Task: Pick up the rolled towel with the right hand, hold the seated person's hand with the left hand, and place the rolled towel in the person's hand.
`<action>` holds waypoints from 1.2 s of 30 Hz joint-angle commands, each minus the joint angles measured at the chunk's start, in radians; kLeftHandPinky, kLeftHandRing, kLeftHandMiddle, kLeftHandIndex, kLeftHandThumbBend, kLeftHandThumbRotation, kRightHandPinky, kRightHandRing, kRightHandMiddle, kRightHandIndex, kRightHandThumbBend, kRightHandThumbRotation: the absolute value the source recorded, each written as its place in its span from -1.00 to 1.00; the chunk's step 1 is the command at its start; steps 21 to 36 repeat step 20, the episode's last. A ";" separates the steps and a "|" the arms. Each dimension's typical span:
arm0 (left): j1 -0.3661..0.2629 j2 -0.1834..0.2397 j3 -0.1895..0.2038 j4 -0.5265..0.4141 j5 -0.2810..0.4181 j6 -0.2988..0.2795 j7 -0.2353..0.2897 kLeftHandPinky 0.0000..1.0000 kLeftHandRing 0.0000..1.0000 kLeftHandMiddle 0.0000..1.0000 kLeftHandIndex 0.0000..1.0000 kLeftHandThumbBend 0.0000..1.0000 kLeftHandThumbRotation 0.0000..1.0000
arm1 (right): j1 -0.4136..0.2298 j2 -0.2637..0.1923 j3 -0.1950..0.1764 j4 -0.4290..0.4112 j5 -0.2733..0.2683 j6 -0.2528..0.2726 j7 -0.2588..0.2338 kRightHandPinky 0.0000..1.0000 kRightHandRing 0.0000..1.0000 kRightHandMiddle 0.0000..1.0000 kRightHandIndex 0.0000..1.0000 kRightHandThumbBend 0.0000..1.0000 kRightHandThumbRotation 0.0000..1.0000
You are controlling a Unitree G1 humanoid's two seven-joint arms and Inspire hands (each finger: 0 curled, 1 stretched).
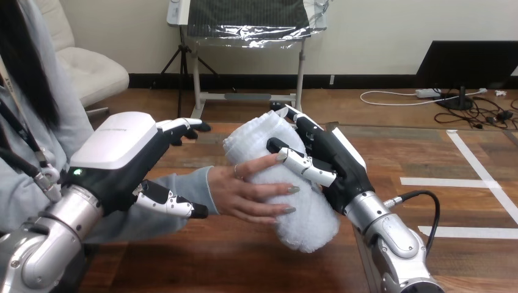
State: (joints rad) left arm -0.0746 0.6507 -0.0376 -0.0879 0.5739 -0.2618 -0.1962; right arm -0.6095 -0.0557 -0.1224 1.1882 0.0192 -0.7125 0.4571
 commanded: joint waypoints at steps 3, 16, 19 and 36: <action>0.009 0.017 0.015 0.027 -0.003 -0.013 0.016 0.64 0.73 0.77 0.79 1.00 -0.18 | -0.057 -0.024 0.030 -0.004 -0.023 -0.010 0.018 0.92 0.79 0.72 0.93 0.48 0.51; 0.050 0.014 0.019 0.076 -0.021 -0.052 0.039 0.78 0.91 0.93 0.94 1.00 -0.04 | -0.035 -0.077 0.047 -0.035 -0.044 -0.050 0.016 0.88 0.83 0.77 0.96 0.90 0.81; 0.058 0.011 0.020 0.090 -0.027 -0.067 0.046 0.80 0.93 0.95 0.97 1.00 0.00 | -0.028 -0.085 0.047 -0.044 -0.041 -0.058 0.025 0.89 0.85 0.79 0.97 0.96 0.84; 0.061 0.009 0.020 0.098 -0.032 -0.074 0.049 0.80 0.94 0.96 0.97 1.00 0.01 | -0.025 -0.089 0.046 -0.048 -0.038 -0.061 0.031 0.90 0.86 0.80 0.97 0.97 0.84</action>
